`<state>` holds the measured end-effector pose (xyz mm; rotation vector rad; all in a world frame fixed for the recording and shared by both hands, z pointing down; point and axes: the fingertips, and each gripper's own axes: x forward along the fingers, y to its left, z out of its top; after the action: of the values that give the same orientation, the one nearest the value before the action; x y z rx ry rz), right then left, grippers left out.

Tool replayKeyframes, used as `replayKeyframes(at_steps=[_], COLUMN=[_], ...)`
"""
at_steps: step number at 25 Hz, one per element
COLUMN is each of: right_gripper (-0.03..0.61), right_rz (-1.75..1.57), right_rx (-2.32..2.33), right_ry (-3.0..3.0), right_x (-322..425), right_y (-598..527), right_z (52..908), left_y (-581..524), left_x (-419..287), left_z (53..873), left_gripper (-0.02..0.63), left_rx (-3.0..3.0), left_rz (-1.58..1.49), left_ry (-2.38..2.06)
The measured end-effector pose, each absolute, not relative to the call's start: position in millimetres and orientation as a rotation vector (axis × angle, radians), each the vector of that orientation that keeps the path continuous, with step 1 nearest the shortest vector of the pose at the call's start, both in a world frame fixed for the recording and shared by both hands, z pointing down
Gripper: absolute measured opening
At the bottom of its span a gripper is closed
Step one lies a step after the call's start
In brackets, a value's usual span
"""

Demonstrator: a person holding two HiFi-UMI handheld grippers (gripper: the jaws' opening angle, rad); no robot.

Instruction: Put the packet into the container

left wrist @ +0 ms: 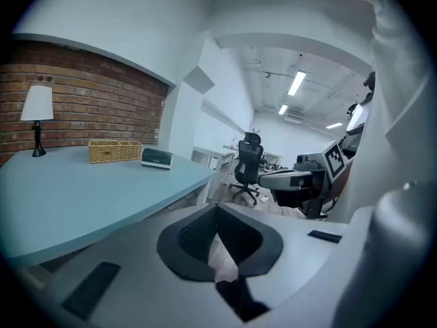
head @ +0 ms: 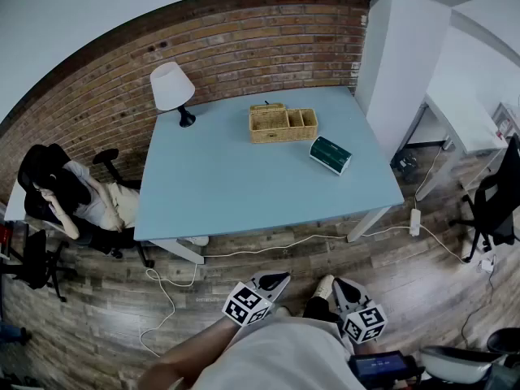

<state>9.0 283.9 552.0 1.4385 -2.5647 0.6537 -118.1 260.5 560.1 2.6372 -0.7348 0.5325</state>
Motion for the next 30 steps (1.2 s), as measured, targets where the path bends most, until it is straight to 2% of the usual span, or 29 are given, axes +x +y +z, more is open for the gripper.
replayKeyframes(at_steps=[7,30], right_gripper=[0.008,0.008], right_rz=[0.561,0.613], right_rx=[1.427,1.462], right_ry=[-2.591,-2.54], right_x=[19,20], right_y=[278,273], right_z=[540,549], left_y=[260,254], left_x=[-111,-119], left_z=[558,557], left_gripper=[0.011,0.011], left_rx=[2.652,2.646], left_rz=[0.506,0.483], left_ry=[-0.749,-0.771])
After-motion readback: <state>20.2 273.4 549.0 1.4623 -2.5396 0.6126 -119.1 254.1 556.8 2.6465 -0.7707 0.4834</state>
